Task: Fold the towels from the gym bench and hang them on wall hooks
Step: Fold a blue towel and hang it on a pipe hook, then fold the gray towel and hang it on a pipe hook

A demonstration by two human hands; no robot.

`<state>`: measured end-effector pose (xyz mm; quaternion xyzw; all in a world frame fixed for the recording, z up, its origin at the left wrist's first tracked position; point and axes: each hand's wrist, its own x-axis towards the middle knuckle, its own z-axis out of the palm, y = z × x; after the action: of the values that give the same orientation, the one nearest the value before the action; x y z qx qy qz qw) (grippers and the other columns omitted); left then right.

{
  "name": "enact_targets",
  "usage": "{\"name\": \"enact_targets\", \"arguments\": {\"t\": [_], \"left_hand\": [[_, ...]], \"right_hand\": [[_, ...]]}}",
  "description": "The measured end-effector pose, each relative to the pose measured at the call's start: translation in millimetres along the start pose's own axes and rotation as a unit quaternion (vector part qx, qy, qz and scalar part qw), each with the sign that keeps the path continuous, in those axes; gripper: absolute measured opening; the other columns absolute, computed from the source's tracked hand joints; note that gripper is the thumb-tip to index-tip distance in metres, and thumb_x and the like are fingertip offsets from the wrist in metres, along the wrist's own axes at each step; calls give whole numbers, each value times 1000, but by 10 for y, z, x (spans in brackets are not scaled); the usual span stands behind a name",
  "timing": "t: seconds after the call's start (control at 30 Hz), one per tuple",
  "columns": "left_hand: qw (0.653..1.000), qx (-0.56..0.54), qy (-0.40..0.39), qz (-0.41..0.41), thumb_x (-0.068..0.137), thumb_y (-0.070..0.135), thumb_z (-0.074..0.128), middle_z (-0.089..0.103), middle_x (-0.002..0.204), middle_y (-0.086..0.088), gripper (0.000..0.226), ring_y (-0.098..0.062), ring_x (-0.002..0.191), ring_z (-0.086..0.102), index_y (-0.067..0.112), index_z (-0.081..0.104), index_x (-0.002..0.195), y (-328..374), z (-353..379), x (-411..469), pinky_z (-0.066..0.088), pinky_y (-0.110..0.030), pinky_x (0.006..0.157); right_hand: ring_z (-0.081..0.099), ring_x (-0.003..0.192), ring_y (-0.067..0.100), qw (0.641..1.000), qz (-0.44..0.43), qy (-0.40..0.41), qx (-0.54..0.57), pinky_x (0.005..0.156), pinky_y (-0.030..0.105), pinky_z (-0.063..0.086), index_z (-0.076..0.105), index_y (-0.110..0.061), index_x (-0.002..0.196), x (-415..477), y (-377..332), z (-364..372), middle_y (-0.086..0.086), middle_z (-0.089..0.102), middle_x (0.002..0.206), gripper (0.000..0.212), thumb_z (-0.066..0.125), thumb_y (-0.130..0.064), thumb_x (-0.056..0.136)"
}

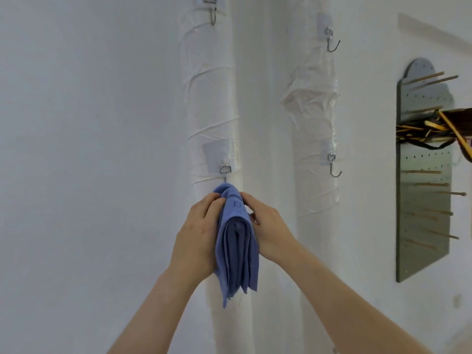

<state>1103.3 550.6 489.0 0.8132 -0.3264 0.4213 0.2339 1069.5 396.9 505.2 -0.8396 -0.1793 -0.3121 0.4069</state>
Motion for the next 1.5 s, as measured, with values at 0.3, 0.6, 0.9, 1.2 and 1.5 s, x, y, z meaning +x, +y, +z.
{"name": "enact_targets", "arguments": {"t": [0.3, 0.6, 0.9, 1.2, 1.5], "left_hand": [[960, -214, 64, -171, 93, 10, 50, 67, 105, 12, 27, -5, 100, 60, 30, 66, 100, 323, -400, -44, 43, -15, 83], [974, -207, -11, -89, 88, 11, 62, 67, 66, 2, 18, -17, 60, 62, 27, 66, 95, 1373, -426, -649, 50, -21, 58], [970, -130, -204, -39, 81, 7, 63, 69, 79, 8, 19, -4, 79, 56, 19, 73, 90, 2080, 59, -2006, 42, -7, 71], [904, -212, -359, -98, 86, 14, 46, 68, 94, 5, 27, -12, 86, 60, 17, 69, 100, 2741, 420, -3427, 47, -29, 81], [782, -299, -538, -103, 81, -1, 48, 61, 107, 5, 41, -15, 98, 55, 20, 65, 110, 3585, 464, -4915, 43, -25, 87]], "right_hand": [[60, 105, 11, 997, 44, -32, -63, 88, 30, 50, 59, -26, 127, -236, -183, -593, -8, 64, 119, 33, 43, -25, 98], [61, 78, 13, 971, 22, -152, -186, 73, 28, 50, 68, -22, 99, -1113, -489, -1013, -7, 64, 84, 22, 46, -28, 97], [53, 104, 15, 877, 97, -368, -294, 87, 28, 41, 62, -26, 116, -2665, -2, -1146, -6, 62, 116, 27, 43, -32, 98], [47, 122, 18, 761, 340, -494, -248, 96, 29, 38, 38, -32, 141, -4525, 483, -1207, -2, 46, 142, 42, 42, -35, 99], [37, 136, 20, 697, 550, -413, -203, 110, 33, 31, 33, -28, 146, -6807, 47, -1159, 0, 35, 152, 46, 40, -25, 100]]}}
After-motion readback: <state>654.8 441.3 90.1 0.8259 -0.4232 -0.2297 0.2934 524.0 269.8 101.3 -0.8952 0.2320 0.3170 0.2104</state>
